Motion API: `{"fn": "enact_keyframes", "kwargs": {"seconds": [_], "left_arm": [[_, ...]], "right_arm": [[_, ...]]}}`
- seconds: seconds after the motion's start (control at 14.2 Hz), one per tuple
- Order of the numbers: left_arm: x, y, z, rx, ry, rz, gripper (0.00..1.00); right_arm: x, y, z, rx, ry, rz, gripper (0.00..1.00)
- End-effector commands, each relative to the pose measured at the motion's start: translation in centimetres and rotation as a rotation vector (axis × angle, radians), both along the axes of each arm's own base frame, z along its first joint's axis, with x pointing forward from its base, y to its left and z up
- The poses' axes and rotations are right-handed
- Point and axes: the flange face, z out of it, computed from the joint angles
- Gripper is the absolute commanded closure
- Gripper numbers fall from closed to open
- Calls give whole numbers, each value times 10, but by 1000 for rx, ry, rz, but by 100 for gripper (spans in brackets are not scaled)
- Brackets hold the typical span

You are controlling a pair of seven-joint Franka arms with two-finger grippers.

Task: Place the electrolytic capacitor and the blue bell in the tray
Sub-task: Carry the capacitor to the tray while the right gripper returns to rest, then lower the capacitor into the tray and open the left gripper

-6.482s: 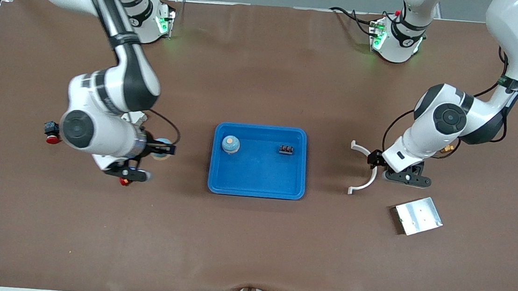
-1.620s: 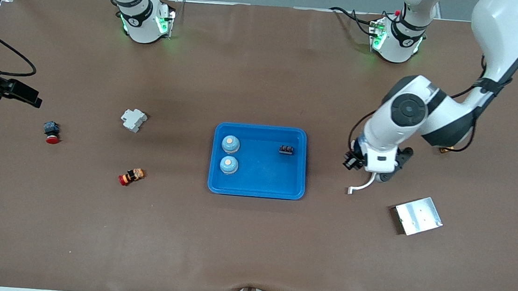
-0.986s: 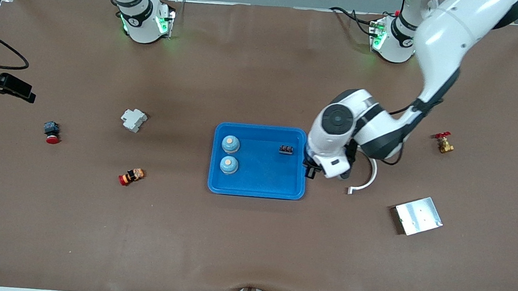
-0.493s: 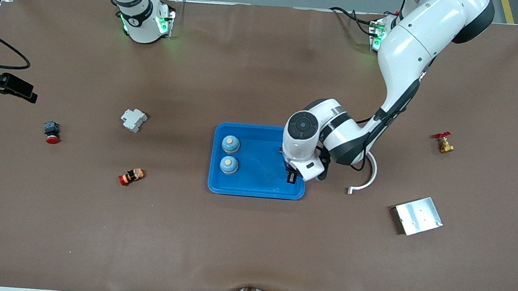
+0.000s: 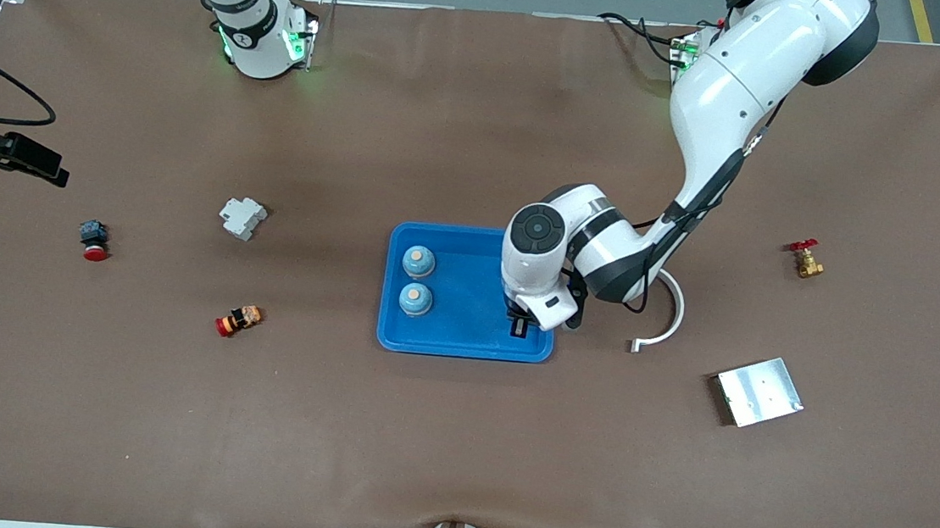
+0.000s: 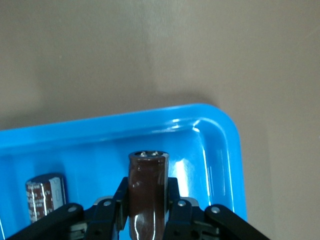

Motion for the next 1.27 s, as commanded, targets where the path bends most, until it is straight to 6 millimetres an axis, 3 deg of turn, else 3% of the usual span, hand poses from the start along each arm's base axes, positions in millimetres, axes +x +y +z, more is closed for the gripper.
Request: {"fn": "enact_keyframes", "kwargs": {"seconds": [0.0, 0.56, 1.2], "left_arm": [[2, -13, -4, -14, -21, 9, 100], [-7, -25, -35, 10, -39, 8, 100], [-14, -29, -43, 24, -40, -19, 100]], "right_arm": [[-8, 2, 4, 15, -3, 11, 0], [-8, 6, 4, 15, -5, 24, 0], [-8, 7, 5, 15, -8, 24, 0]]}}
